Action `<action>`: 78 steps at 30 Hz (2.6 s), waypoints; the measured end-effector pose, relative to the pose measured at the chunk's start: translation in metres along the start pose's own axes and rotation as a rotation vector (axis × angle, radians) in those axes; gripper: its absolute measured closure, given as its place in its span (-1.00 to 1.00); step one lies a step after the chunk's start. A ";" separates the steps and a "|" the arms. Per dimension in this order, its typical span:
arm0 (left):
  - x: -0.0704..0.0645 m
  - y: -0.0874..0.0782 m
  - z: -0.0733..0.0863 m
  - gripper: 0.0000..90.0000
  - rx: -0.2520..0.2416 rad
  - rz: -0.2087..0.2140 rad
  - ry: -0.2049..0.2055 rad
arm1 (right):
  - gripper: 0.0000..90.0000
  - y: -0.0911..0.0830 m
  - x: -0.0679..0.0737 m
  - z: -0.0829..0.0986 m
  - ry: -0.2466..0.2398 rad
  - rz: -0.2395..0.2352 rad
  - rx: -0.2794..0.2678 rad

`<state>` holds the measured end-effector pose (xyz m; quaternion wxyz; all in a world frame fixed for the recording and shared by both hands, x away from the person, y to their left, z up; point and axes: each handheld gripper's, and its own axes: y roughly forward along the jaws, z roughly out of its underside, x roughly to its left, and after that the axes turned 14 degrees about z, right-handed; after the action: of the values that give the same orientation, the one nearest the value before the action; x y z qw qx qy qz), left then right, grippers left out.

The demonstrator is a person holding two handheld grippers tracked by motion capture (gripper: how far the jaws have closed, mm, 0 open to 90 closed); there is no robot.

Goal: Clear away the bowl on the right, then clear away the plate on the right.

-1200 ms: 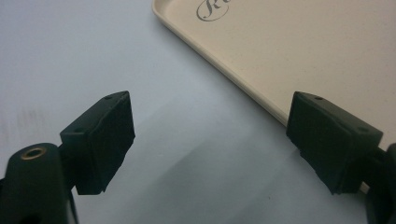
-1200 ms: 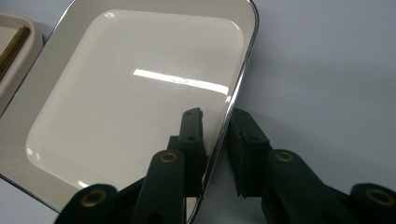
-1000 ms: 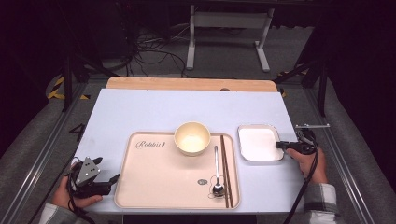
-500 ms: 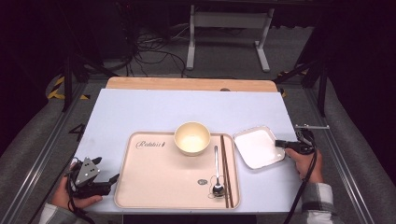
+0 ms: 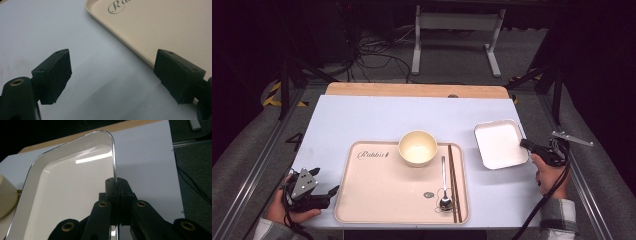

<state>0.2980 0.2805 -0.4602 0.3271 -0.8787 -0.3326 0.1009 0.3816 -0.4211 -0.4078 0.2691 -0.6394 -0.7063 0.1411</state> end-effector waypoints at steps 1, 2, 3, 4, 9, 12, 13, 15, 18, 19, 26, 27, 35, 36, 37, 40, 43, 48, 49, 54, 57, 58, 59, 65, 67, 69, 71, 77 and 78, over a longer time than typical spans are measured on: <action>0.000 0.000 0.000 -0.65 0.000 0.003 -0.003 | 0.98 -0.003 0.001 -0.001 0.000 -0.010 -0.011; 0.000 0.000 0.000 -0.65 0.000 0.003 -0.003 | 0.98 -0.006 0.003 -0.003 0.000 -0.020 -0.023; 0.000 0.000 0.000 -0.65 0.000 0.005 -0.003 | 0.98 -0.007 0.005 -0.004 0.000 -0.031 -0.031; 0.000 0.000 0.000 -0.65 0.000 0.000 0.000 | 0.98 -0.009 0.006 -0.004 -0.003 -0.037 -0.037; 0.000 -0.001 0.000 -0.66 -0.001 -0.004 -0.002 | 0.98 -0.015 0.017 -0.008 -0.016 -0.060 -0.072; 0.000 -0.001 0.000 -0.66 -0.005 0.000 -0.005 | 0.98 -0.018 0.026 -0.009 -0.032 -0.072 -0.090; 0.000 -0.001 0.000 -0.66 -0.005 0.000 -0.005 | 0.98 -0.019 0.029 -0.010 -0.040 -0.079 -0.096; 0.000 -0.001 0.000 -0.66 -0.007 -0.001 -0.004 | 0.98 -0.021 0.036 -0.011 -0.046 -0.092 -0.104; 0.000 -0.001 0.000 -0.66 -0.006 -0.003 -0.006 | 0.98 -0.022 0.047 -0.011 -0.065 -0.115 -0.113; 0.000 -0.001 0.000 -0.66 -0.010 -0.002 -0.006 | 0.98 -0.023 0.051 -0.011 -0.070 -0.120 -0.113; 0.000 0.000 0.000 -0.66 -0.010 -0.001 -0.011 | 0.98 -0.023 0.073 -0.012 -0.097 -0.159 -0.133; 0.000 0.000 0.000 -0.66 -0.009 0.000 -0.011 | 0.98 -0.023 0.075 -0.012 -0.102 -0.167 -0.134; 0.000 0.000 0.000 -0.66 -0.006 -0.002 -0.012 | 0.98 -0.019 0.097 -0.011 -0.130 -0.207 -0.136; 0.001 0.000 0.000 -0.66 -0.007 -0.002 -0.013 | 0.98 -0.019 0.100 -0.011 -0.133 -0.210 -0.134; 0.001 0.000 0.000 -0.66 -0.005 -0.003 -0.012 | 0.98 -0.019 0.103 -0.011 -0.140 -0.214 -0.136; 0.001 0.000 0.001 -0.66 -0.006 -0.003 -0.012 | 0.98 -0.018 0.114 -0.011 -0.160 -0.232 -0.133; 0.001 0.000 0.001 -0.66 -0.007 -0.003 -0.012 | 0.98 -0.017 0.120 -0.011 -0.171 -0.240 -0.134; 0.002 0.001 0.001 -0.66 -0.009 0.001 -0.017 | 0.98 -0.015 0.125 -0.011 -0.178 -0.251 -0.130; 0.002 0.002 0.001 -0.66 -0.011 0.002 -0.016 | 0.98 -0.015 0.126 -0.011 -0.181 -0.252 -0.133; 0.004 0.001 0.002 -0.66 -0.015 0.003 -0.022 | 0.98 -0.015 0.131 -0.012 -0.194 -0.259 -0.138; 0.004 0.000 0.002 -0.66 -0.013 0.000 -0.022 | 0.98 -0.014 0.134 -0.012 -0.199 -0.266 -0.140; 0.003 0.000 0.002 -0.66 -0.009 0.002 -0.027 | 0.98 -0.014 0.136 -0.012 -0.204 -0.270 -0.137; 0.003 0.000 0.002 -0.66 -0.012 0.004 -0.025 | 0.98 -0.014 0.137 -0.012 -0.207 -0.274 -0.139; 0.003 -0.002 0.004 -0.66 -0.017 0.006 -0.027 | 0.98 -0.013 0.147 -0.012 -0.225 -0.291 -0.139; 0.003 -0.002 0.005 -0.66 -0.016 0.000 -0.028 | 0.98 -0.012 0.151 -0.012 -0.236 -0.296 -0.139; 0.003 -0.003 0.005 -0.66 -0.016 0.002 -0.031 | 0.98 -0.011 0.156 -0.011 -0.246 -0.310 -0.135; 0.003 -0.003 0.006 -0.66 -0.014 -0.002 -0.032 | 0.98 -0.011 0.158 -0.011 -0.251 -0.315 -0.136; 0.004 -0.003 0.006 -0.66 -0.009 0.000 -0.032 | 0.98 -0.006 0.177 -0.007 -0.296 -0.349 -0.117; 0.003 -0.003 0.006 -0.66 -0.009 0.000 -0.032 | 0.98 -0.005 0.180 -0.006 -0.305 -0.352 -0.115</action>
<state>0.2965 0.2876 -0.4629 0.3177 -0.8785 -0.3381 0.1137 0.3738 -0.2467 -0.3639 0.1430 -0.4918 -0.8463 0.1466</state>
